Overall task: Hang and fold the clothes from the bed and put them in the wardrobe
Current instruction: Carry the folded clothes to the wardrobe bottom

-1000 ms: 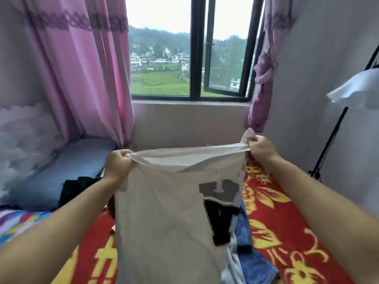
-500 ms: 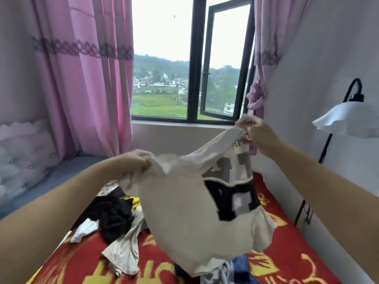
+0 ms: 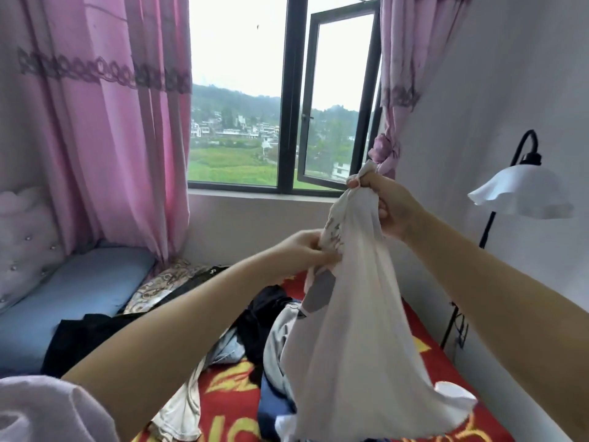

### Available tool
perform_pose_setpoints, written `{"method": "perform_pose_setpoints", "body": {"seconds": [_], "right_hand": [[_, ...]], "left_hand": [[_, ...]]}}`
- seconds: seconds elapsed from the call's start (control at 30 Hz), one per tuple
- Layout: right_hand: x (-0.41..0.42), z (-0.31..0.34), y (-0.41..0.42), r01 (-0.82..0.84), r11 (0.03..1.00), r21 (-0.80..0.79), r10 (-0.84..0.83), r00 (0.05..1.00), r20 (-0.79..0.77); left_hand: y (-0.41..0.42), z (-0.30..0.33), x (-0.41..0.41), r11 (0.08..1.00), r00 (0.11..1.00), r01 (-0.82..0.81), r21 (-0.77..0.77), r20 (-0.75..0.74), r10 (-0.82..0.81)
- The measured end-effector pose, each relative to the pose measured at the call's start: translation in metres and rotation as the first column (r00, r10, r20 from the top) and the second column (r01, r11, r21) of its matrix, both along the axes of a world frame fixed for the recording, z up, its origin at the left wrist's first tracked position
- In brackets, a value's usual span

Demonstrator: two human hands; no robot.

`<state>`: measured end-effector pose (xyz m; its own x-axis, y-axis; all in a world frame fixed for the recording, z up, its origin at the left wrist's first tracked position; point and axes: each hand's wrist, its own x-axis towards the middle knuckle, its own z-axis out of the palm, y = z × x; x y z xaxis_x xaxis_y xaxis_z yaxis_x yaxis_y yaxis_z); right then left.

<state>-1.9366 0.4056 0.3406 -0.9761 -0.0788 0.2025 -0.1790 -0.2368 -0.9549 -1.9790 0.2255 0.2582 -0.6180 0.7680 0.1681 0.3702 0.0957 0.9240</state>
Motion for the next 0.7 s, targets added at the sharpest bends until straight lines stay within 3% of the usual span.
{"method": "perform_pose_setpoints", "body": {"seconds": [0.1,0.33,0.5,0.6,0.67,0.7], "right_hand": [[0.004,-0.004,0.018,0.149,0.989,-0.01,-0.15,0.988,-0.03],[0.006,-0.032,0.057,0.475,0.863,-0.172,-0.483,0.875,-0.007],[0.001,-0.02,0.068,0.66,0.654,-0.368,-0.682,0.726,0.089],[0.006,-0.006,0.092,0.704,0.505,-0.499,-0.768,0.631,0.112],[0.006,-0.009,0.117,0.786,0.427,-0.448,-0.842,0.526,0.122],[0.007,-0.015,0.128,0.851,0.414,-0.323,-0.874,0.471,0.122]], "left_hand": [[0.007,-0.03,-0.007,0.992,0.99,-0.124,-0.017,0.067,0.125],[-0.018,-0.062,-0.034,0.984,0.997,-0.002,-0.18,0.078,0.017],[-0.028,-0.084,-0.03,0.874,0.984,0.153,-0.461,0.155,-0.091],[-0.058,-0.124,-0.022,0.785,0.982,0.155,-0.6,0.181,-0.056],[-0.08,-0.14,-0.023,0.8,0.99,0.063,-0.597,0.139,0.026],[-0.09,-0.14,-0.026,0.838,0.988,-0.004,-0.546,0.125,0.086]]}}
